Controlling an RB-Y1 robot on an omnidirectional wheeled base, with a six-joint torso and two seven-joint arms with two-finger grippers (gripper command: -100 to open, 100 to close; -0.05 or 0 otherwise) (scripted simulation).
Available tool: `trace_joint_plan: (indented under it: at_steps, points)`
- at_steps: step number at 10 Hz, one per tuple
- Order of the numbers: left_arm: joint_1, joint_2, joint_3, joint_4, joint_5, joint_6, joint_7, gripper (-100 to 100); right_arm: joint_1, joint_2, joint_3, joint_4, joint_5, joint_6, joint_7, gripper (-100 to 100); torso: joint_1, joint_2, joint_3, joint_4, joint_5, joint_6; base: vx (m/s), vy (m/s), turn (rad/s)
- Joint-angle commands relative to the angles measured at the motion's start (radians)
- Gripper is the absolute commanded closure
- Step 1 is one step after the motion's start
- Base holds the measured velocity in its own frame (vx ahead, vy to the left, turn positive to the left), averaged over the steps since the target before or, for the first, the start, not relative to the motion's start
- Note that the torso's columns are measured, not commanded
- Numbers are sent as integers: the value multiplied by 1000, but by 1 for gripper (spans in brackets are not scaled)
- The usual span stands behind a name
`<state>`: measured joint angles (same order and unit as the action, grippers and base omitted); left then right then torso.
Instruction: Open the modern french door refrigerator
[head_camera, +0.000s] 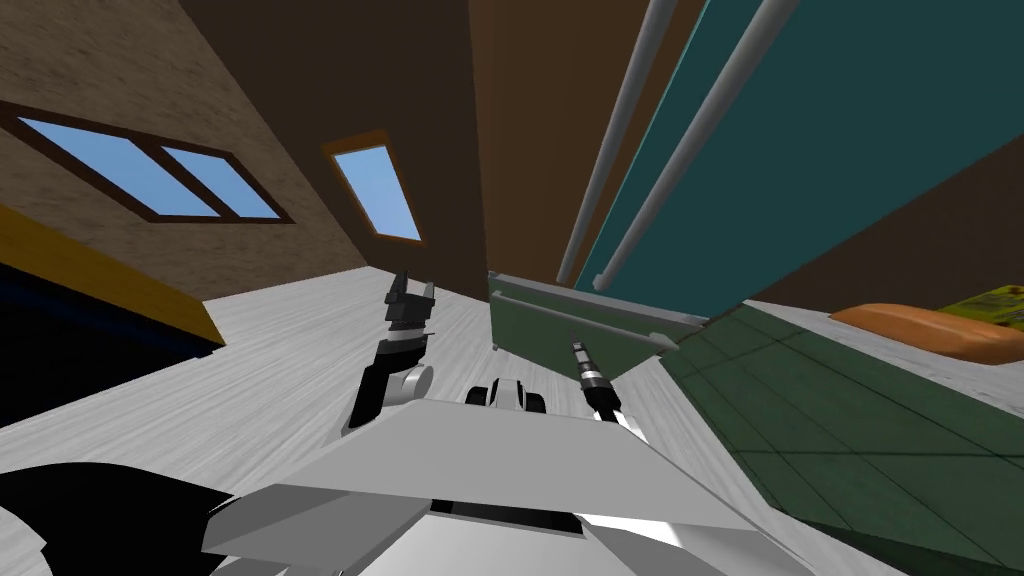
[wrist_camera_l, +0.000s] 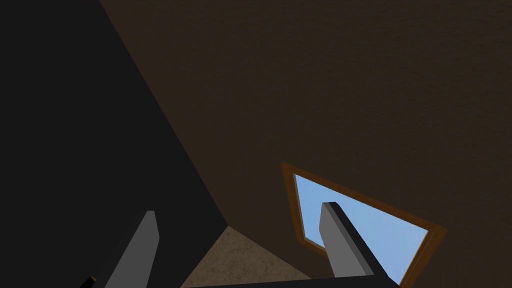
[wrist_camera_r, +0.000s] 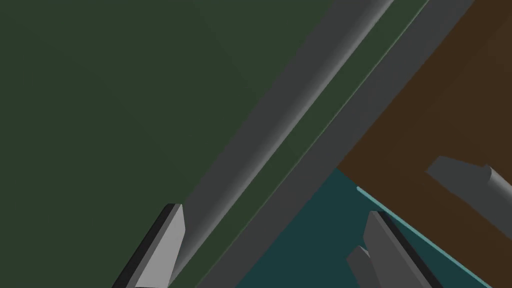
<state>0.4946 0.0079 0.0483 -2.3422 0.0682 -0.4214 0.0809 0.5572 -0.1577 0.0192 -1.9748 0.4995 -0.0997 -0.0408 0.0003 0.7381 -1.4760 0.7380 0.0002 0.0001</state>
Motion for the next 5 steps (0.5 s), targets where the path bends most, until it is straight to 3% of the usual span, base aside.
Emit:
trace_joint_plan:
  at_steps: [1,3,4,5]
  points:
    - [0,0,0,0,0,0,0,0,2,-10,4,41,61,70,6,-100,-1,1,0,0,0,0,21,34,279]
    - [0,0,0,0,0,0,0,0,2,-10,4,41,86,96,6,-100,0,-1,0,0,0,0,28,30,60]
    - [0,0,0,0,0,0,0,0,4,-18,7,82,132,132,13,-100,-1,0,0,0,0,0,38,41,222]
    - [0,0,0,0,0,0,0,0,4,-18,7,82,157,156,13,-100,0,-1,0,0,0,-1,41,41,193]
